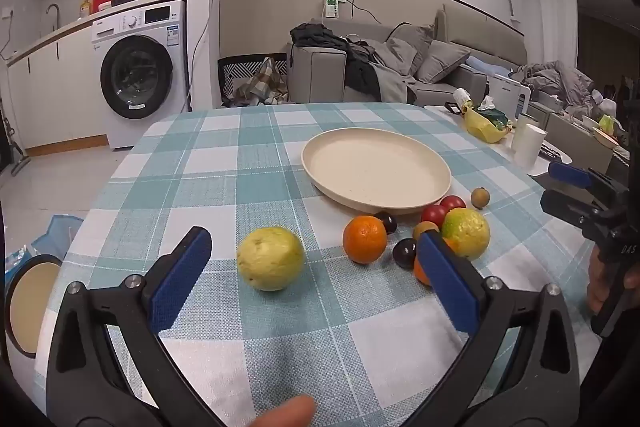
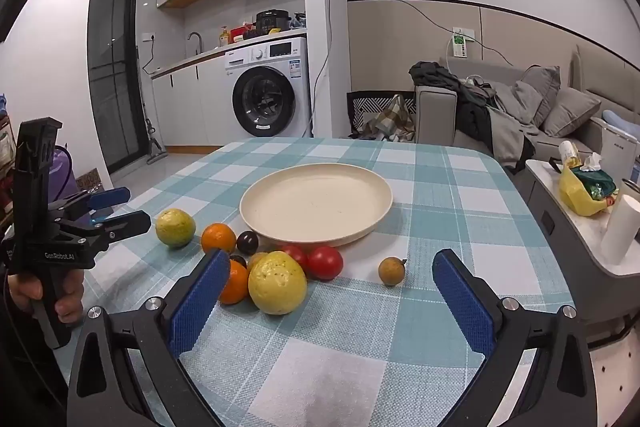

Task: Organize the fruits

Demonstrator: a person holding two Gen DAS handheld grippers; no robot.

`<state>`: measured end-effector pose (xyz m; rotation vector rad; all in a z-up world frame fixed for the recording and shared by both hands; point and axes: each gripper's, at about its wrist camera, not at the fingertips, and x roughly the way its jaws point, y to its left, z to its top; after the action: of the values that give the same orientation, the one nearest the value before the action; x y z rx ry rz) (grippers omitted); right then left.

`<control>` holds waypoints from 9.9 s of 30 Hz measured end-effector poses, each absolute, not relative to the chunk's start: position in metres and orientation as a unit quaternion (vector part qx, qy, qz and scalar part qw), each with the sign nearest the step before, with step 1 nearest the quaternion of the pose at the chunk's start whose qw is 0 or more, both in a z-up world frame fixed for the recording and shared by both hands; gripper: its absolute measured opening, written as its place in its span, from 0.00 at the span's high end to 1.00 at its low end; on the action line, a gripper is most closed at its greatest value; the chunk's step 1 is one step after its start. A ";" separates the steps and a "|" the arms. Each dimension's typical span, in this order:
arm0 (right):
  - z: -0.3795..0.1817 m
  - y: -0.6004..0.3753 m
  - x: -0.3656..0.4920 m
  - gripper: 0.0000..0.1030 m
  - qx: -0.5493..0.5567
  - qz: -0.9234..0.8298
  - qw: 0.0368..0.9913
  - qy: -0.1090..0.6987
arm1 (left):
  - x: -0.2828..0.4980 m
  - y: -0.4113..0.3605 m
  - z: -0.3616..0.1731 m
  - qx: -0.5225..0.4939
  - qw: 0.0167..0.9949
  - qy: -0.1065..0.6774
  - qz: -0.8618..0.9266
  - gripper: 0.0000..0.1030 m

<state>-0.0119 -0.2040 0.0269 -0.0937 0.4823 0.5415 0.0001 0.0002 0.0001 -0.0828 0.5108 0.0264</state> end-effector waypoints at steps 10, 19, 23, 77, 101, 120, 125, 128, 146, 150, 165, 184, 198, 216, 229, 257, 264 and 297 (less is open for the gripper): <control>0.027 -0.208 -0.014 0.00 -0.030 0.273 0.931 0.239 | -0.001 -0.003 0.000 -0.028 0.968 0.249 0.019 0.01; 0.029 -0.207 -0.012 0.00 -0.030 0.274 0.931 0.240 | -0.001 -0.003 0.001 -0.026 0.968 0.248 0.018 0.01; 0.029 -0.208 -0.013 0.00 -0.030 0.274 0.931 0.240 | -0.001 -0.003 0.000 -0.026 0.968 0.248 0.018 0.01; 0.027 -0.206 -0.014 0.00 -0.034 0.271 0.931 0.242 | -0.002 -0.006 -0.001 -0.025 0.968 0.249 0.017 0.01; 0.026 -0.210 -0.007 0.00 -0.034 0.249 0.933 0.257 | -0.002 0.003 0.000 -0.029 0.966 0.254 0.019 0.01; 0.012 -0.200 0.014 0.00 -0.041 0.233 0.917 0.320 | 0.015 0.013 -0.010 -0.026 0.955 0.291 0.045 0.01; 0.006 -0.196 0.022 0.01 -0.025 0.252 0.900 0.356 | 0.024 0.015 -0.013 -0.023 0.950 0.307 0.053 0.01; 0.004 -0.190 0.026 0.04 -0.024 0.261 0.891 0.370 | 0.029 0.017 -0.015 -0.021 0.946 0.319 0.061 0.01; -0.017 -0.167 0.043 0.36 0.015 0.308 0.845 0.437 | 0.070 0.046 -0.044 -0.068 0.913 0.396 0.070 0.01; -0.017 -0.161 0.045 0.41 0.018 0.313 0.840 0.442 | 0.073 0.049 -0.048 -0.075 0.909 0.404 0.074 0.01; -0.023 -0.158 0.051 0.50 0.036 0.321 0.828 0.458 | 0.088 0.044 -0.055 -0.080 0.903 0.422 0.023 0.55; -0.012 -0.161 0.043 0.53 0.017 0.301 0.852 0.428 | 0.069 0.023 -0.029 -0.068 0.929 0.364 -0.011 0.55; 0.011 -0.170 0.047 0.53 0.051 0.289 0.874 0.388 | 0.081 0.003 -0.012 -0.058 0.939 0.339 -0.032 0.55; 0.022 -0.157 0.071 0.53 0.074 0.282 0.879 0.376 | 0.110 -0.023 -0.001 -0.038 0.945 0.321 -0.044 0.55; 0.018 -0.157 0.087 0.53 0.088 0.268 0.880 0.383 | 0.136 -0.032 -0.012 -0.030 0.943 0.329 -0.042 0.55; -0.006 -0.146 0.115 0.53 0.086 0.251 0.874 0.408 | 0.172 -0.029 -0.039 -0.032 0.932 0.361 -0.026 0.55; -0.010 -0.147 0.120 0.53 0.096 0.252 0.869 0.415 | 0.176 -0.027 -0.041 -0.038 0.929 0.368 -0.022 0.55; 0.018 -0.175 0.089 0.00 0.019 0.247 0.896 0.367 | 0.102 -0.007 0.000 -0.031 0.952 0.305 -0.011 0.00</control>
<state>0.0889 -0.1754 0.0183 0.0385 0.7614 0.5122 0.1020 -0.0070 -0.0004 -0.0637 0.6201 -0.0216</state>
